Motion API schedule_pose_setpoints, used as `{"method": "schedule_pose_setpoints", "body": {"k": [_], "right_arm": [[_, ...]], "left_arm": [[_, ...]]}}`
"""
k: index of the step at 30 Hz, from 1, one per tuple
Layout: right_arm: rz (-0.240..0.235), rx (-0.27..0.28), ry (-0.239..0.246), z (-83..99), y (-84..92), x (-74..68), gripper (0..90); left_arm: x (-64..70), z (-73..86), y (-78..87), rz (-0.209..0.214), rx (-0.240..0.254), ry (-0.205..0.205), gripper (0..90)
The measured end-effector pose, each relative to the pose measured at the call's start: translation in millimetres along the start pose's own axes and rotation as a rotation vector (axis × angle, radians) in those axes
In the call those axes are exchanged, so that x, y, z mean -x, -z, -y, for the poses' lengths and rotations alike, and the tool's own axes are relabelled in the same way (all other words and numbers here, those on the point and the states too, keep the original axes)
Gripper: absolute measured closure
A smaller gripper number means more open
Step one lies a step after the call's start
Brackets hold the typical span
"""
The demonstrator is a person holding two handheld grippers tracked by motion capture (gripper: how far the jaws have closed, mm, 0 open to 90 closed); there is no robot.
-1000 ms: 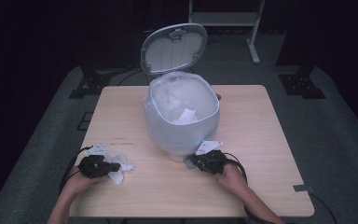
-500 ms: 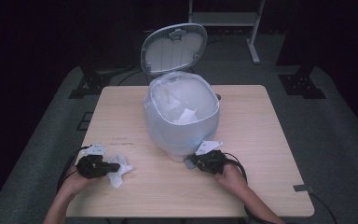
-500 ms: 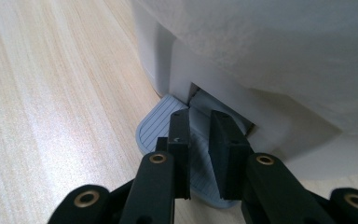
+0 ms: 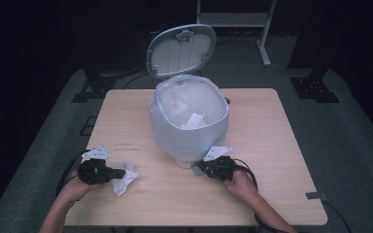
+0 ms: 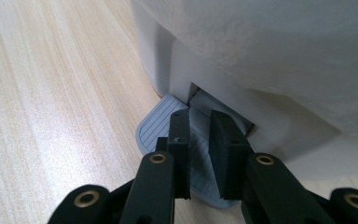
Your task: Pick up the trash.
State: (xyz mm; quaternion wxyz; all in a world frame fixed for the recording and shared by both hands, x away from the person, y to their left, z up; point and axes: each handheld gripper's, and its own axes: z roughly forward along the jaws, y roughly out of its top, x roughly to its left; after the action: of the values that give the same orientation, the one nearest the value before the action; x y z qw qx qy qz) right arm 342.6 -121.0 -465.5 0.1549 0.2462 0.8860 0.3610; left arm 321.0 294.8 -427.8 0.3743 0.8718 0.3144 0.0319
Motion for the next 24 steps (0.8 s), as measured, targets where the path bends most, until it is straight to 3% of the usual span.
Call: {"method": "schedule_pose_setpoints", "body": {"k": [24], "right_arm": [[-0.005, -0.003, 0.001, -0.3, -0.1, 0.7, 77.9]], "left_arm": [[5.9, -16.7, 23.0, 0.007, 0.027, 0.001, 87.6]]}}
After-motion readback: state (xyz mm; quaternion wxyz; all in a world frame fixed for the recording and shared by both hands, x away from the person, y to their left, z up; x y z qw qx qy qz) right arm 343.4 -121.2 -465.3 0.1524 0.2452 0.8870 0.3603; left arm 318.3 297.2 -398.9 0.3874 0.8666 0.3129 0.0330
